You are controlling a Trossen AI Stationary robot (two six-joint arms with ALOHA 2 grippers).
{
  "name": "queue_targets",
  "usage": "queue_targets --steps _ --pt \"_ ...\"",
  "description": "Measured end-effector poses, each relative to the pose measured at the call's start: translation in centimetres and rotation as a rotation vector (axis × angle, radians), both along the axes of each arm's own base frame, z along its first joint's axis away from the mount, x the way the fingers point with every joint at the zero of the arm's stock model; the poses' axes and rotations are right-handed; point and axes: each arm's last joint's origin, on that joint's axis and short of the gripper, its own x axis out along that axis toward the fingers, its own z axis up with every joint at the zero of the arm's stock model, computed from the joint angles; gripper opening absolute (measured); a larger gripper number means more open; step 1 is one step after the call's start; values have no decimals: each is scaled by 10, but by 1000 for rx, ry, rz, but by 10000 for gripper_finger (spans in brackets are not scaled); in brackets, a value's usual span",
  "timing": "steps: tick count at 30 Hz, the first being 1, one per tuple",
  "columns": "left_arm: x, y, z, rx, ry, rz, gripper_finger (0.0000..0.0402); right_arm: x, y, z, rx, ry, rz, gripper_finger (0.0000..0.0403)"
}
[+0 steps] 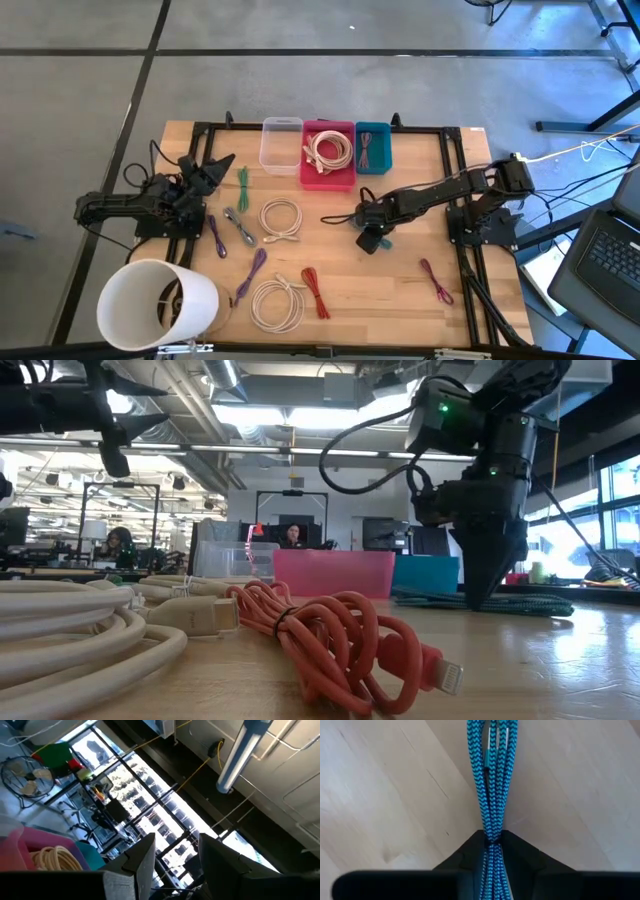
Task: Pick & Place USB Port
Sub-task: Put the blue patterned USB cable into the transparent bin
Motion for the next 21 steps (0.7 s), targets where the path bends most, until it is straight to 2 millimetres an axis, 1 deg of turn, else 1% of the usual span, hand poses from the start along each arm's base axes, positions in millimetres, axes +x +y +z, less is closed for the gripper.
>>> queue_targets --steps 1,4,8,10,12,15,18,21 --pt "0 0 0 -3 -5 -10 143 0 0 0 4 1 -8 65" --pt "0 -1 0 4 -6 -33 143 -1 0 2 10 -3 -27 21" --pt "1 -2 1 24 -5 -67 143 3 2 11 -34 -12 -46 17" --pt "1 -2 1 35 -4 -91 143 5 2 19 -65 -2 -48 14" --pt "1 -3 1 42 -6 -103 143 12 4 34 -114 -10 -51 9" --pt "1 -3 1 44 -7 -105 143 15 9 56 -195 36 -20 5" --pt "1 -3 2 48 -17 -105 143 22 13 84 -247 39 -15 5" --pt "0 -4 6 112 -26 -109 143 25 17 110 -309 49 -14 5"
